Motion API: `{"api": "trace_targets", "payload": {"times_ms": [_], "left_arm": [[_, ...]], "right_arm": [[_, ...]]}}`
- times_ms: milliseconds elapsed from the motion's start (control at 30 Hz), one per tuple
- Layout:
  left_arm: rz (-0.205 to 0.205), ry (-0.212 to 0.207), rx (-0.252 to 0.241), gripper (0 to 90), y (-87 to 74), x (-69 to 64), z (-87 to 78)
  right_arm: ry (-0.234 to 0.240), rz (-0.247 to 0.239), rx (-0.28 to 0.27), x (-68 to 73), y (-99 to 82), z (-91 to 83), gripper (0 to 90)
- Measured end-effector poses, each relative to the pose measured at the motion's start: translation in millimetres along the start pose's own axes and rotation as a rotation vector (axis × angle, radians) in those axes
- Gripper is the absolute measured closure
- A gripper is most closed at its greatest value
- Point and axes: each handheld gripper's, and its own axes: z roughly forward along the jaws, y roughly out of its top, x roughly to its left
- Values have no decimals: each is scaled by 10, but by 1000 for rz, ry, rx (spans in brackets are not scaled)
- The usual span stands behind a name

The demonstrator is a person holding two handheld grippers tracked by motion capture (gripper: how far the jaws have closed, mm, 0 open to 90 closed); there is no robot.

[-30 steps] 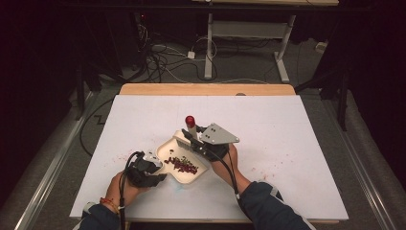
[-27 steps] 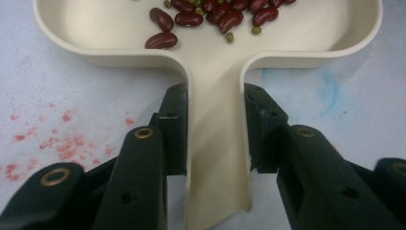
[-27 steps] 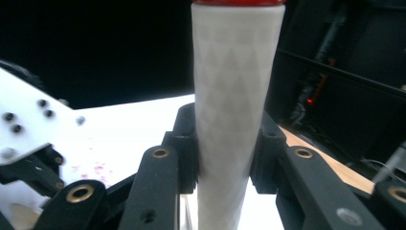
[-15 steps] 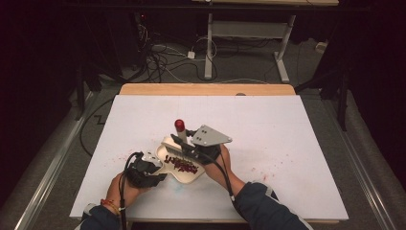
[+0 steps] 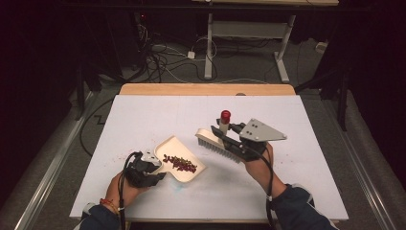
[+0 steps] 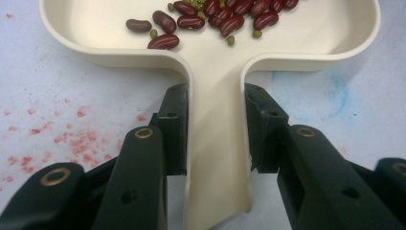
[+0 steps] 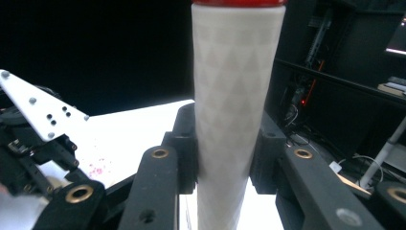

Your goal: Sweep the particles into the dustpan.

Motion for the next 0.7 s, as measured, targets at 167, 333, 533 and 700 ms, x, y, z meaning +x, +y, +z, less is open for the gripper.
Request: {"api": "trace_targets", "payload": {"times_ms": [167,333,533,700], "left_arm": [[2,-6,0,627,0,16,-6],[7,-13,-11,628,-14,33,-20],[0,-16,-9,628,-33,55,-33],[0,-7,-9,628,-20,92,-40]], "right_arm": [[-18,-13,14,-113,7,-287,699],[-25,-23,45,-198,-40,-511,699],[-4,-26,94,-284,-152,-752,699],[-6,-8,111,-344,-241,-935,699]]}}
